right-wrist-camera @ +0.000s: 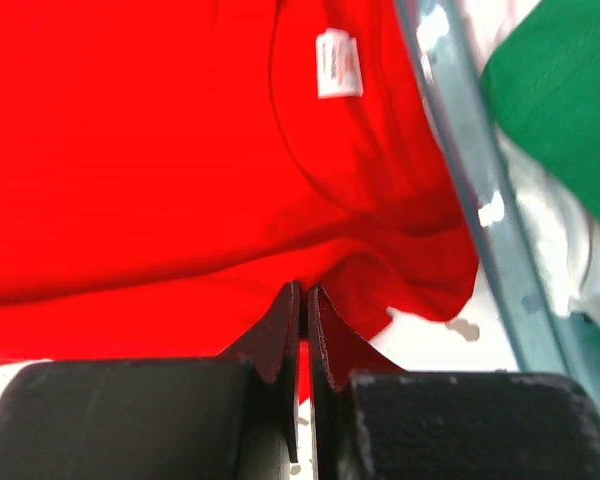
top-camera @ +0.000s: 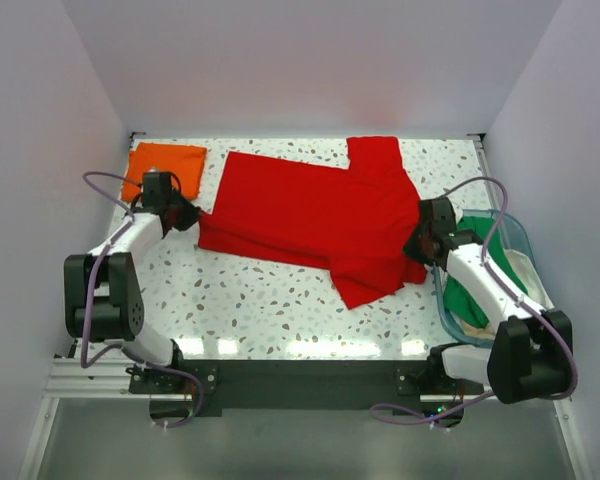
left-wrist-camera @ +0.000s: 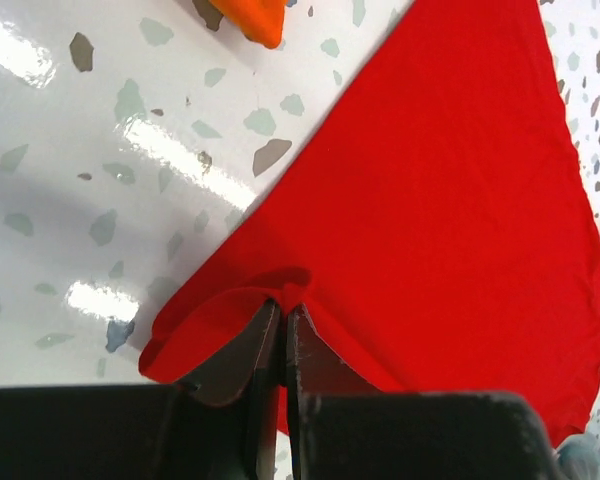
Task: Fold and stack the t-shirts
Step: Fold the tshirt
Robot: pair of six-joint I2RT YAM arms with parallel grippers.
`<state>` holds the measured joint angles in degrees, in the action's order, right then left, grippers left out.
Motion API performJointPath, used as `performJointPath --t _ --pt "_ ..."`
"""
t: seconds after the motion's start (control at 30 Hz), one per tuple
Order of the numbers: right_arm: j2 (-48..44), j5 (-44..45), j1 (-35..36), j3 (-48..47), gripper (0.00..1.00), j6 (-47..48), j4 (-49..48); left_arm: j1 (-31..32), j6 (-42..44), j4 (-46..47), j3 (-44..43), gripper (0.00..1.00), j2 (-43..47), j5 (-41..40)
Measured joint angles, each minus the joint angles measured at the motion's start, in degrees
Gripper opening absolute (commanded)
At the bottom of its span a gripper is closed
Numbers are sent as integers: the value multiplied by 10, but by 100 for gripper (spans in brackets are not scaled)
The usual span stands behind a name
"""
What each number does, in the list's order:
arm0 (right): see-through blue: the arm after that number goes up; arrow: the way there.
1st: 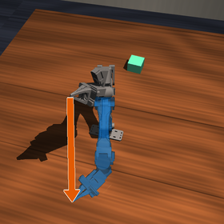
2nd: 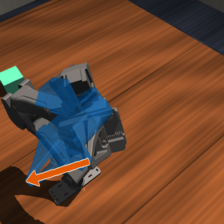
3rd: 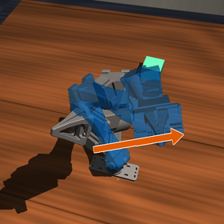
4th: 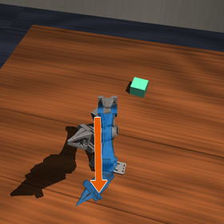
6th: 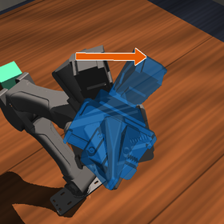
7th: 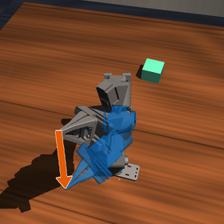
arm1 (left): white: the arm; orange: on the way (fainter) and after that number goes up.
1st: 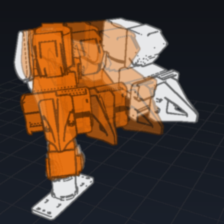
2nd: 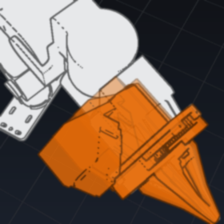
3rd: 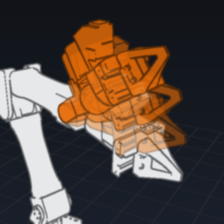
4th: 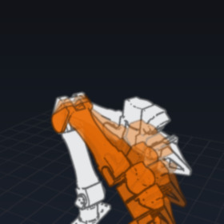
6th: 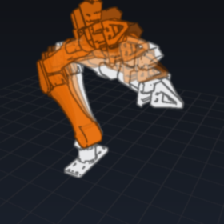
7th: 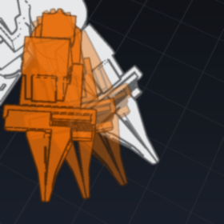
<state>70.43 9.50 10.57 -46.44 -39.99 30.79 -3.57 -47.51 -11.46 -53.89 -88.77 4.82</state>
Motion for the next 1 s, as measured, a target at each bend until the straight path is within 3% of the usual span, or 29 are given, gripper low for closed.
performJointPath --t 0.57,0.7,0.73,0.87,1.0 --pt "107 -44 -77 -31 0 14 -51 26 -14 -2 -130 10 -151 -2" --pt "132 -54 -86 -45 2 17 -60 29 -13 -2 -159 16 -175 -1" --pt "137 -57 -87 -49 7 18 -61 29 -14 -2 -164 19 -181 -1" --pt "173 -66 -90 -74 37 28 -64 30 -10 0 -174 50 -195 -2" --pt "189 -75 -91 -102 62 45 -63 30 -7 3 -175 64 -195 -1"
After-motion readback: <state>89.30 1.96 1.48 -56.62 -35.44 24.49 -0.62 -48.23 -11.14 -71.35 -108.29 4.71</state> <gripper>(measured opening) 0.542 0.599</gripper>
